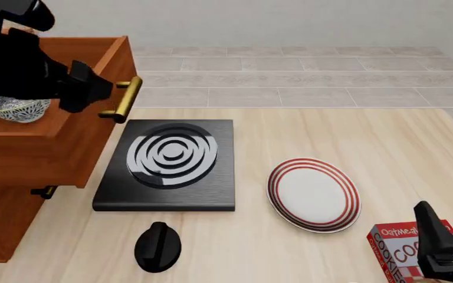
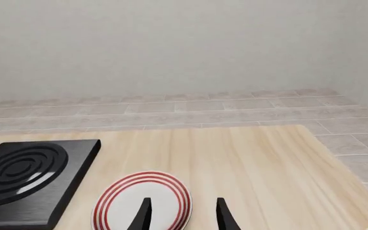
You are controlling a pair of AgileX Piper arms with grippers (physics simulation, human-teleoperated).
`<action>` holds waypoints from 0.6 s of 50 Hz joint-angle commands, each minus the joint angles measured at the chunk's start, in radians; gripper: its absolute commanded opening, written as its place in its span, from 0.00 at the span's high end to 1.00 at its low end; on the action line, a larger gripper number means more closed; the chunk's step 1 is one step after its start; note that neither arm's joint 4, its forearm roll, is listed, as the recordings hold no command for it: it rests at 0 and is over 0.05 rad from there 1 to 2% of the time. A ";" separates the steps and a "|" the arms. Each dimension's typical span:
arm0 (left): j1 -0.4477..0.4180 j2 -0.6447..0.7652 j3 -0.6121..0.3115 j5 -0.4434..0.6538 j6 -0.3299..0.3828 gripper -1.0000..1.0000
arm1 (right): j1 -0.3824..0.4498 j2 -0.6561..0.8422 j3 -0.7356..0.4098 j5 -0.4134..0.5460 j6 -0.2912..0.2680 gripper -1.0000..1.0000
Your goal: Pick the akita bowl in the top layer of the wooden cabinet and place it on the plate.
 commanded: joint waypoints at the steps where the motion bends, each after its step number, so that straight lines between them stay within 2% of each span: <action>1: 0.019 0.012 -0.064 0.019 0.018 0.00 | -0.001 0.000 -0.001 -0.001 0.002 0.00; 16: 0.126 0.021 -0.097 0.043 0.083 0.00 | 0.007 0.020 0.001 -0.021 -0.006 0.00; 30: 0.178 0.073 -0.214 0.087 0.093 0.00 | 0.010 0.016 0.000 -0.017 -0.008 0.00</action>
